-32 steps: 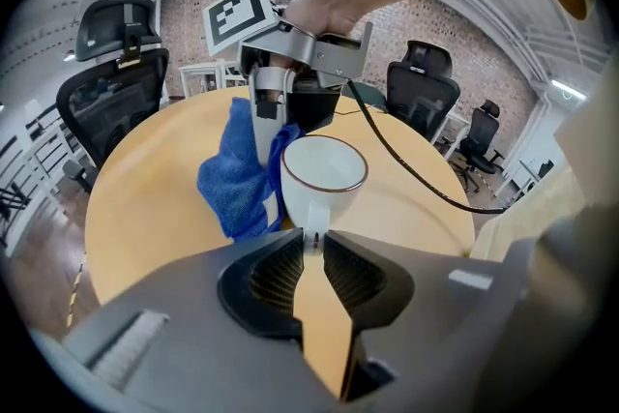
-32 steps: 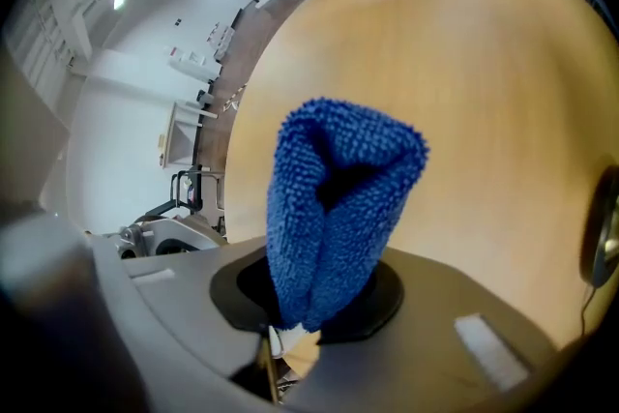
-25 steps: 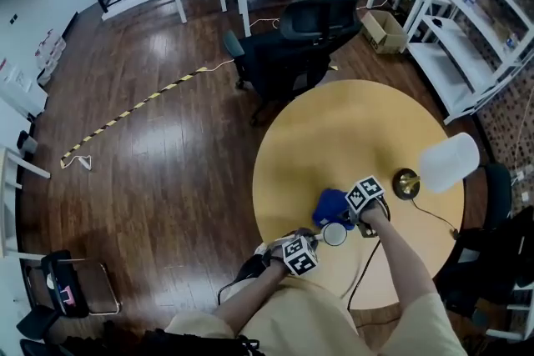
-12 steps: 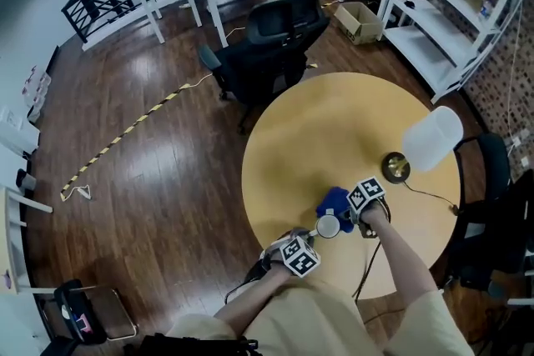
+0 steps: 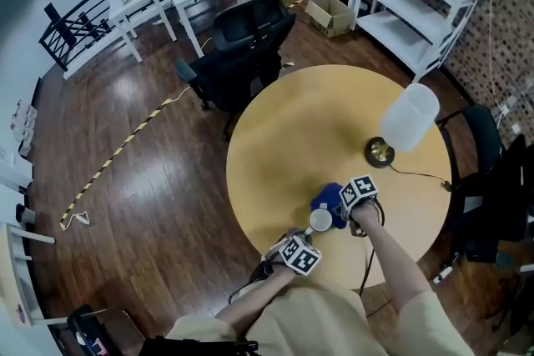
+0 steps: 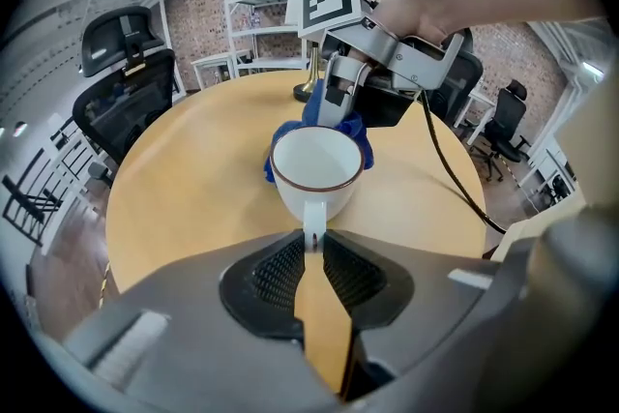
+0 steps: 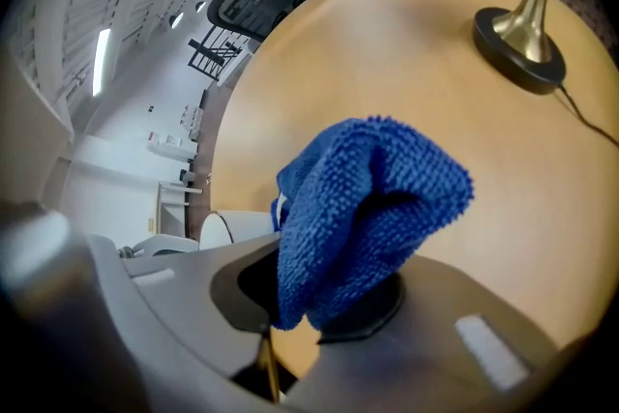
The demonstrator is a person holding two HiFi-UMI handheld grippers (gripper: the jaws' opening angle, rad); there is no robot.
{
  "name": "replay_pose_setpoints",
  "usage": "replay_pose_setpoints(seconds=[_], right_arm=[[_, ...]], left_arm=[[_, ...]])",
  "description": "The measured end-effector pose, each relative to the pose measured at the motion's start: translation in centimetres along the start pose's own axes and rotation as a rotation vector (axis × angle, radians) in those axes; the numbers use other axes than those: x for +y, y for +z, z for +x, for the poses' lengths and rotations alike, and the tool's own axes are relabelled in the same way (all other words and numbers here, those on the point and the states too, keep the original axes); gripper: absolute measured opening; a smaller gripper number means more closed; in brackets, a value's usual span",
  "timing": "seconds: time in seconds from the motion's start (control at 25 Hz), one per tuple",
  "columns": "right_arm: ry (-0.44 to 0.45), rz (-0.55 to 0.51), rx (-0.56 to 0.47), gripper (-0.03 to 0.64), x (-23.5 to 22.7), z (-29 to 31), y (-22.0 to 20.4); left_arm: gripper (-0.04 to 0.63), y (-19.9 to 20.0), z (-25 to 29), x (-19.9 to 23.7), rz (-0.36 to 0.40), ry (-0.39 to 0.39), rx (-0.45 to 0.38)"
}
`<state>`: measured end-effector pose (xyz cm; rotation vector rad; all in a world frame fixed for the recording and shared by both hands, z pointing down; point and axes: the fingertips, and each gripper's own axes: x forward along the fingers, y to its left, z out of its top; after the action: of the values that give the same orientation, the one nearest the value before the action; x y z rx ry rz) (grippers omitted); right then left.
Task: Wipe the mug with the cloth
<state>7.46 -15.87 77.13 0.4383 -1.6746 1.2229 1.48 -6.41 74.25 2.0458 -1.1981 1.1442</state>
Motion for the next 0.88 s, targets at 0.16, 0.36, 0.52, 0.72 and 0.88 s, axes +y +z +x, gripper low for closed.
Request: replay_pose_setpoints(seconds=[0.16, 0.36, 0.52, 0.72, 0.88], right_arm=[[-0.017, 0.035, -0.045, 0.051, -0.7, -0.7, -0.6], [-0.022, 0.07, -0.099, 0.045, -1.1, -1.4, -1.1], [-0.022, 0.088, -0.138, 0.041, -1.7, -1.8, -1.4], [-0.027, 0.117, -0.182, 0.041, -2.3, -1.6, -1.7], [0.0, 0.163, -0.215, 0.04, -2.7, -1.8, -2.0]], left_arm=[[0.054, 0.4, 0.3, -0.9, -0.004, -0.008, 0.002], [0.054, 0.8, 0.4, -1.8, 0.004, -0.022, 0.01], [0.055, 1.0, 0.9, -2.8, 0.002, -0.038, 0.012], [0.055, 1.6, 1.0, -3.5, -0.042, -0.073, 0.01], [0.055, 2.0, 1.2, -3.6, -0.038, -0.071, 0.008]])
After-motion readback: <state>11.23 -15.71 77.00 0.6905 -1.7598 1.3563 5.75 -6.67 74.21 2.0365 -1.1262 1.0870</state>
